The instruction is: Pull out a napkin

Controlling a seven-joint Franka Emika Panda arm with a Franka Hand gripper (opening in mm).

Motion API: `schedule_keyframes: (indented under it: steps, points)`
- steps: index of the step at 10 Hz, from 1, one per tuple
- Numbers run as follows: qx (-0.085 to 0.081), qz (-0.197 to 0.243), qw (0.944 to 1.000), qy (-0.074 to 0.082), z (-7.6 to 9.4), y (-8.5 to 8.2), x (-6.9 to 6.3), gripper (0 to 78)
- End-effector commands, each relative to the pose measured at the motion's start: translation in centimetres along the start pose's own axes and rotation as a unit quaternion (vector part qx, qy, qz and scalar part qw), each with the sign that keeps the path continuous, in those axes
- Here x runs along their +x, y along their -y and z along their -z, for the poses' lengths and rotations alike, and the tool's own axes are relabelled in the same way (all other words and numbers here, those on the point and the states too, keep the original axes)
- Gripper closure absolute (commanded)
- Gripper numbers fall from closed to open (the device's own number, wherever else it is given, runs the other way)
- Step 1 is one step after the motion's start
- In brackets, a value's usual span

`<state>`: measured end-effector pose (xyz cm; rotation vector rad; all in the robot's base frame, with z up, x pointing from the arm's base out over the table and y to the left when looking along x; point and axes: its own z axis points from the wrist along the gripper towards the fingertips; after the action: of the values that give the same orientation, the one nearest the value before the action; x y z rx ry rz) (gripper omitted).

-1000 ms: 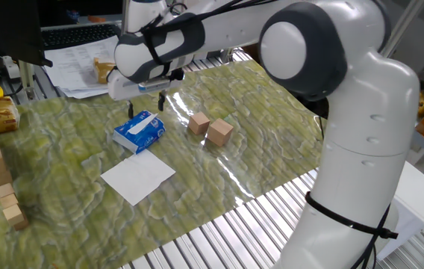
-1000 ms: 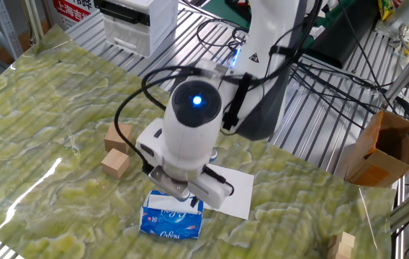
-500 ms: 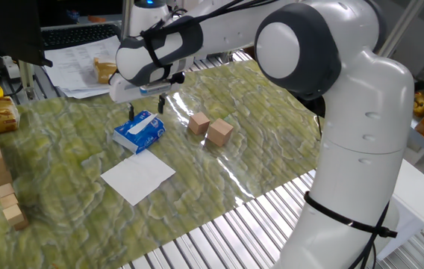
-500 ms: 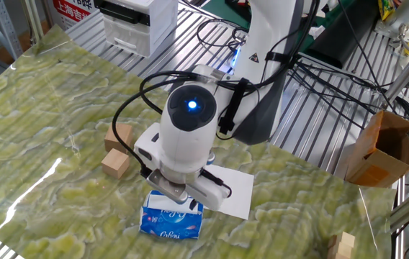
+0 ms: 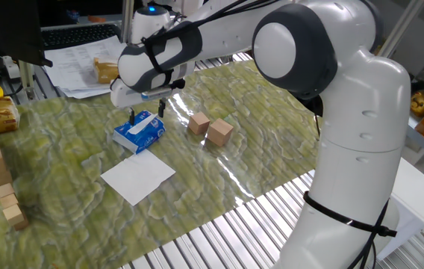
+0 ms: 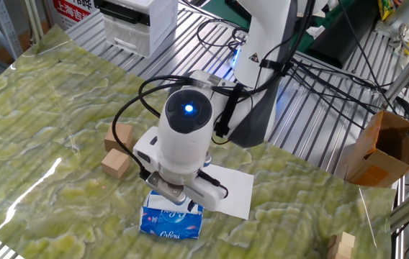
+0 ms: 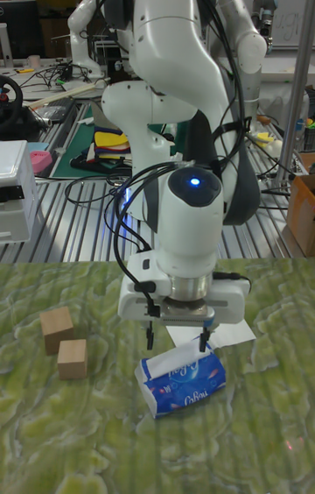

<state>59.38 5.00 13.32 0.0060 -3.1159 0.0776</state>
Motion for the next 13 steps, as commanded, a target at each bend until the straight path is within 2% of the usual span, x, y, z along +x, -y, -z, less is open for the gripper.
schedule_keyframes:
  steps: [1, 9, 10, 13]
  points:
    - [-0.001, -0.006, 0.9998, 0.018, -0.8, -0.26, 0.41, 0.2]
    - [-0.002, 0.009, 0.9998, 0.02, -1.06, -0.34, 0.61, 0.2]
    - [-0.002, 0.007, 0.9998, 0.02, -1.06, -0.34, 0.61, 76.4]
    - [-0.002, 0.007, 0.9998, 0.02, -1.06, -0.34, 0.61, 76.4]
